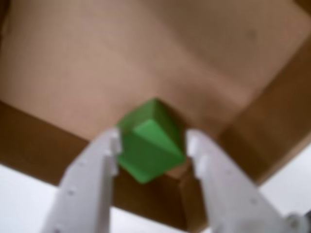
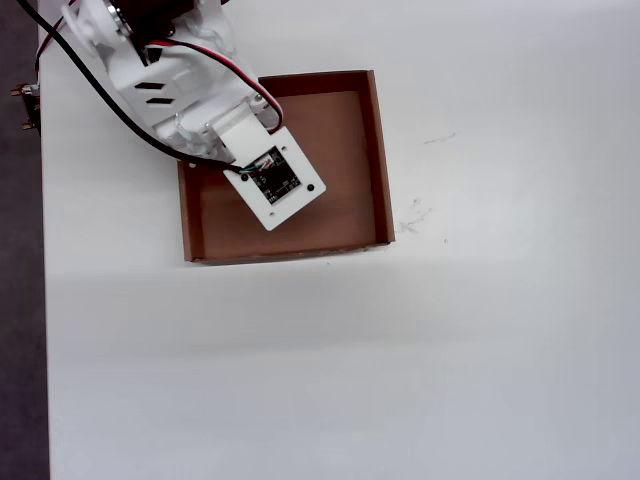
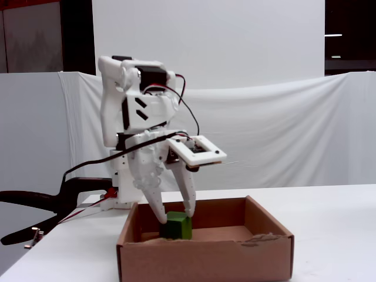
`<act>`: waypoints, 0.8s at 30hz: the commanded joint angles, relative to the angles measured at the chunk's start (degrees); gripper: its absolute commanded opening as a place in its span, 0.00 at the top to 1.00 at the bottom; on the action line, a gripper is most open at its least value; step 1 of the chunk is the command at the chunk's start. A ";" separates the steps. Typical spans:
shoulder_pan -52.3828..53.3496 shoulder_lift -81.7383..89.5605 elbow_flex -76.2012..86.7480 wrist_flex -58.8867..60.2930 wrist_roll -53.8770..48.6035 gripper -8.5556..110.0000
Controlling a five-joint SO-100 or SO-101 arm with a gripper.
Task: Grasp a green cube and put it in a box.
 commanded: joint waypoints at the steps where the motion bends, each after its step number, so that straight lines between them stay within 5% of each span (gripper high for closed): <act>1: -0.35 0.53 -0.44 -0.62 -1.14 0.78; 14: 13.45 21.01 -4.48 15.91 -0.35 0.73; 24: 29.88 56.78 29.18 22.24 0.09 0.73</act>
